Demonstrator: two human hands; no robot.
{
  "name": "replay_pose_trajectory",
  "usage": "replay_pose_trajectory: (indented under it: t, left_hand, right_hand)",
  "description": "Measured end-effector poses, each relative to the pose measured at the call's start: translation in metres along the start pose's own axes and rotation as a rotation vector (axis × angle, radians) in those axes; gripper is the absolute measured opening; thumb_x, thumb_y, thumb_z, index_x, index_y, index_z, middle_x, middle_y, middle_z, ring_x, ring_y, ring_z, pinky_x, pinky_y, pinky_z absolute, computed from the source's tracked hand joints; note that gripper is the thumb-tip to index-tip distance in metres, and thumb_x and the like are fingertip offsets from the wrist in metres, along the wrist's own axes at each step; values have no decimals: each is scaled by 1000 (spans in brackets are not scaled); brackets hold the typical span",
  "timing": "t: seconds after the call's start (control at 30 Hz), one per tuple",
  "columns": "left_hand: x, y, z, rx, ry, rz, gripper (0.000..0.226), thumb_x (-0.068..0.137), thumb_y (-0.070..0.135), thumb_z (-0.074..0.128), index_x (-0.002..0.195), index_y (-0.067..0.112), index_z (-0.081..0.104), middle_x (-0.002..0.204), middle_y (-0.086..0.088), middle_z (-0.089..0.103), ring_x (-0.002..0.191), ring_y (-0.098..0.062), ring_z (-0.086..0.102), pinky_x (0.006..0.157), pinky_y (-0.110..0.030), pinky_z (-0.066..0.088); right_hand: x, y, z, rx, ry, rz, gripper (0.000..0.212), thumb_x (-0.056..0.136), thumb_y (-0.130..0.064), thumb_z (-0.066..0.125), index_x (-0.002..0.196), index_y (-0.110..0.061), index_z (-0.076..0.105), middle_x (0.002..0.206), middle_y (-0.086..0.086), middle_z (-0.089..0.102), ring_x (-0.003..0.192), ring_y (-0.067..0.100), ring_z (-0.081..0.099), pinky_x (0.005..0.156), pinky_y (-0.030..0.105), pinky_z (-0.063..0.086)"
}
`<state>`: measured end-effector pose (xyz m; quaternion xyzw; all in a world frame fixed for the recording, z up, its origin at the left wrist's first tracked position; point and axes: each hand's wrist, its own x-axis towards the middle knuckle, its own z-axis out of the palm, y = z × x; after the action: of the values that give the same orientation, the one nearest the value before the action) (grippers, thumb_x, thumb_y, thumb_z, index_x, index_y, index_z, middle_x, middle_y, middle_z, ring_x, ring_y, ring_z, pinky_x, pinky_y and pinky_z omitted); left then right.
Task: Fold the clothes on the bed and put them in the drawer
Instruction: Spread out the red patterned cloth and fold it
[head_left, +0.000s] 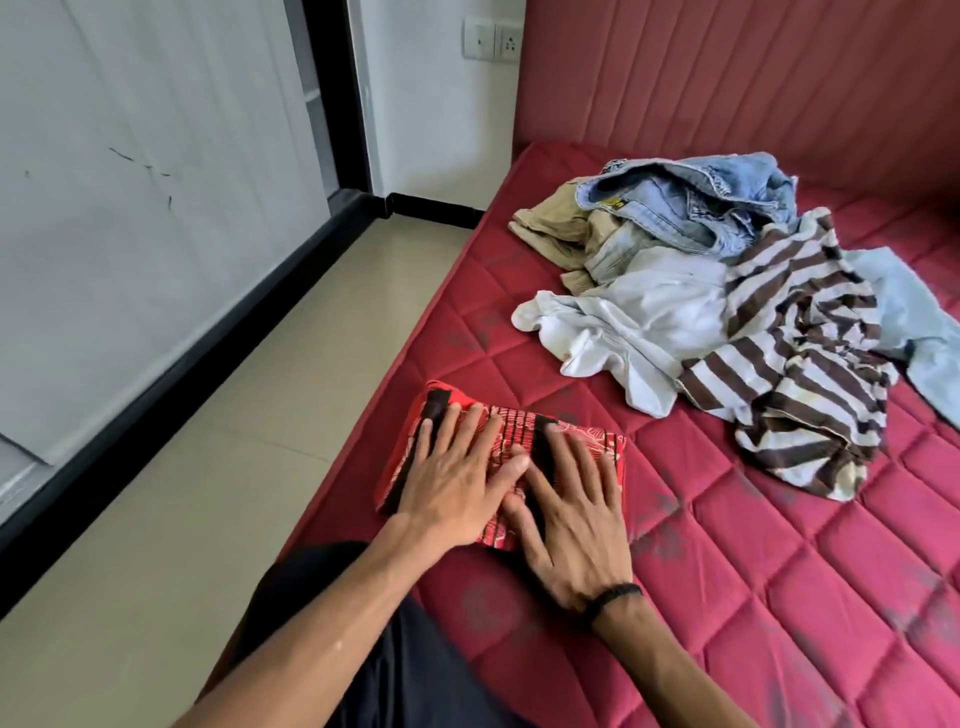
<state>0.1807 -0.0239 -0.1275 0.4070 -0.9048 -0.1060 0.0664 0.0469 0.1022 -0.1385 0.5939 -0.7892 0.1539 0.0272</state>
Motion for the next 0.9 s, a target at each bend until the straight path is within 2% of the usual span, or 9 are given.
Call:
replay_pose_trajectory:
  t: [0.1, 0.2, 0.3, 0.37, 0.5, 0.63, 0.7, 0.8, 0.9]
  left_hand:
    - [10, -10, 6, 56, -46, -80, 89, 93, 75, -9, 165, 23, 3, 173, -1, -3, 158, -19, -13, 127, -51, -7]
    - [10, 6, -5, 42, -84, -185, 83, 100, 69, 2, 164, 17, -2, 172, -4, -10, 157, -22, -18, 126, -54, -10]
    - [-9, 39, -16, -175, -135, -347, 82, 103, 65, 12, 164, 14, -6, 171, -10, -16, 157, -28, -17, 126, -53, -10]
    - [-29, 64, -27, -697, -142, -527, 89, 99, 75, 22, 165, 17, 9, 172, -11, 0, 159, -28, 1, 128, -52, 2]
    - [-76, 92, -75, -2051, -136, -762, 84, 79, 89, 47, 136, 30, 64, 139, -9, 65, 130, -34, 60, 113, -59, 41]
    - [-87, 114, -95, -2408, -588, -512, 103, 80, 83, 59, 140, 0, 57, 132, -30, 62, 117, -45, 64, 101, -58, 52]
    - [-88, 152, -94, -2372, -757, -511, 78, 89, 60, 70, 133, -2, 58, 114, -29, 67, 97, -40, 70, 87, -51, 58]
    - [-79, 211, -70, -2143, -665, -558, 43, 92, 13, 65, 133, 1, 62, 117, -22, 70, 98, -35, 71, 103, -53, 52]
    - [-74, 259, -65, -2043, -772, -441, 24, 78, 10, 62, 94, -5, 73, 80, -20, 75, 61, -29, 72, 66, -36, 63]
  right_hand:
    - [-5, 2, -4, 314, 184, 466, 78, 92, -65, 58, 152, -17, 43, 154, 17, 42, 145, 32, 36, 121, 49, 28]
    - [11, 10, -37, 824, 77, 903, 105, 56, -58, 94, 138, -4, 56, 123, 18, 69, 119, 33, 63, 107, 48, 48]
    - [28, 16, -75, 1464, -139, 925, 68, 55, -11, 96, 114, 10, 70, 101, 24, 76, 100, 42, 73, 94, 55, 58]
    - [26, 12, -104, 1288, -149, 688, 41, 66, 4, 89, 104, 4, 75, 95, 19, 78, 97, 42, 74, 89, 54, 60]
    - [-9, 7, -173, 644, -85, -30, 26, 69, -24, 85, 92, -26, 74, 84, -11, 74, 77, 3, 69, 73, 26, 55]
    - [-70, 12, -210, 284, -111, -386, 43, 70, -15, 74, 109, -34, 72, 101, -19, 66, 94, 1, 58, 82, 15, 43]
    - [-104, 32, -228, 273, -156, -376, 43, 77, -25, 72, 118, -37, 70, 112, -22, 62, 104, -1, 56, 89, 15, 44]
    - [-151, 67, -265, 527, -138, -101, 39, 77, -52, 85, 110, -35, 75, 110, -17, 70, 100, 5, 67, 82, 22, 54]
    - [-189, 108, -280, 667, 266, 475, 58, 67, -73, 79, 109, -33, 75, 102, -12, 75, 93, 7, 70, 81, 28, 57]
